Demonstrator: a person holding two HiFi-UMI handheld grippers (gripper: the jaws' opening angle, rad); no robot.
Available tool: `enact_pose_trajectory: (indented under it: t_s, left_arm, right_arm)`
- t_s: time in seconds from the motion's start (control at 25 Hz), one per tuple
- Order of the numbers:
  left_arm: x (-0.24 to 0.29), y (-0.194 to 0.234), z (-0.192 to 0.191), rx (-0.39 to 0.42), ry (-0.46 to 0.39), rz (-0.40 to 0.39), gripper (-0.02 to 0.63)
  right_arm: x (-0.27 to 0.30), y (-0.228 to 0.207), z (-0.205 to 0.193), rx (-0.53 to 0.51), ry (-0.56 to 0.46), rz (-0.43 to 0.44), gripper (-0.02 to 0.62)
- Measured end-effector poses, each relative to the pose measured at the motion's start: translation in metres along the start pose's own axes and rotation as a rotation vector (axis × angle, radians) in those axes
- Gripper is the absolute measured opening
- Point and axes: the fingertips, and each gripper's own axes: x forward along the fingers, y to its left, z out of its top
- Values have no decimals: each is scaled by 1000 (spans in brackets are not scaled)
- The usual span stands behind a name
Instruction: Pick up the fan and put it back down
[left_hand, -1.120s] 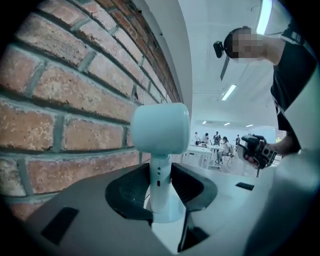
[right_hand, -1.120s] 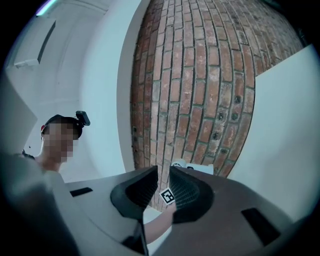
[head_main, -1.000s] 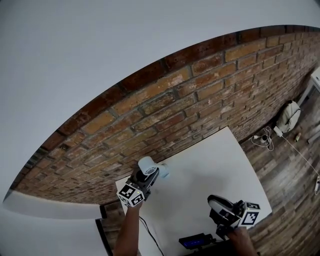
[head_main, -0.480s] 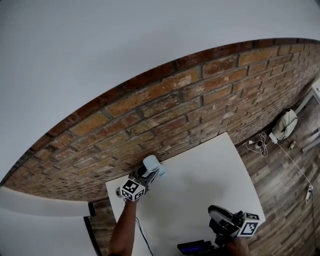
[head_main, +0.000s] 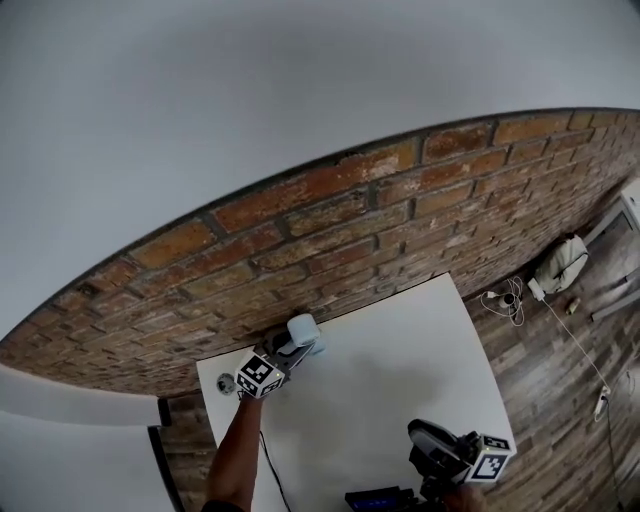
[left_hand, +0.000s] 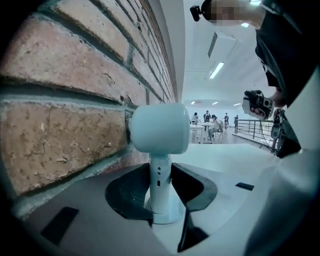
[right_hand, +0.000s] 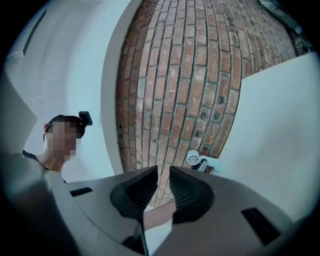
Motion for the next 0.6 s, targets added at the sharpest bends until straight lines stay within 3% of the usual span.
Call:
enact_pose_trajectory:
  t_s: [0.2,0.36,0.6]
  left_arm:
    - [3,2,-1,11,-12,-19,149]
    - [0,5,2,-44,-61,-20,149]
    - [-4,4,4,-80,-51,0,210]
  right_arm:
    - [-2,-3,-8,3,23,-18,57]
    - [-5,-9,-19,23,61,-32,57]
    - [-1,-6,-17,18,72,-19,57]
